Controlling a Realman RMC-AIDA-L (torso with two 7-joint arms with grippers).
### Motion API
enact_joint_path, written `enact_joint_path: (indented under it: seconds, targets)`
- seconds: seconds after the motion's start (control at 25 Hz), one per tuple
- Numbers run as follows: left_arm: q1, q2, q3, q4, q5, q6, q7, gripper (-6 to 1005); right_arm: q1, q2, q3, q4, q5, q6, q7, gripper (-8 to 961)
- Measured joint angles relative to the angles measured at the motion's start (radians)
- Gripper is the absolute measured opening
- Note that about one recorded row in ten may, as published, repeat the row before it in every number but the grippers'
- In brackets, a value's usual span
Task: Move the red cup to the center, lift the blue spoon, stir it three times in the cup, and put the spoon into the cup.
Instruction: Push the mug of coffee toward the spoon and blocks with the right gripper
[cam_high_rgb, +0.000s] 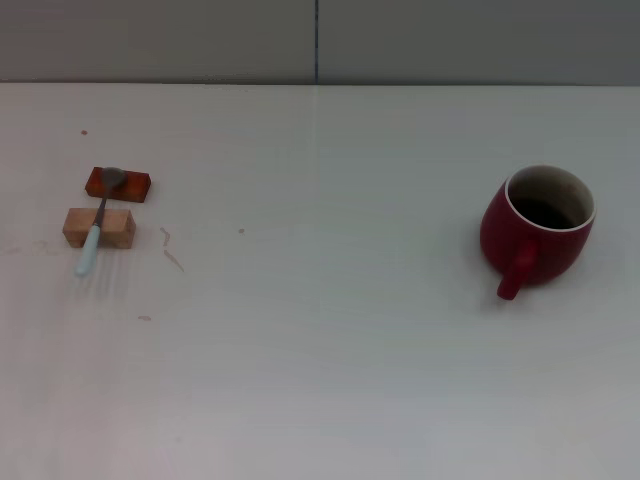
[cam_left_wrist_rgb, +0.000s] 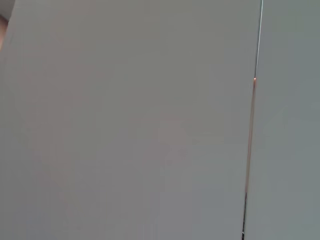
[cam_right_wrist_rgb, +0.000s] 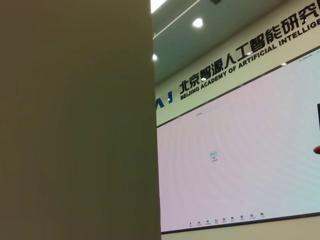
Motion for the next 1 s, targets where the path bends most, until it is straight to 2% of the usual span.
enact_joint_path:
  seconds: [0.52,0.84,1.0]
  targets:
    - [-0.001,-0.002,0.003,-0.007,0.000,0.017,-0.001,855,-0.003,0.002,0.000,-0.001,0.000,0.002,-0.001,680]
    - [0.005,-0.003,0.005,-0.010,0.000,0.027,-0.005,852,-0.012,0.002,-0.003,-0.003,0.000,0.013,-0.001,609]
    - [0.007,-0.004,0.006,-0.011,0.000,0.035,-0.005,851,-0.013,0.002,-0.038,-0.025,0.000,0.027,-0.044,574]
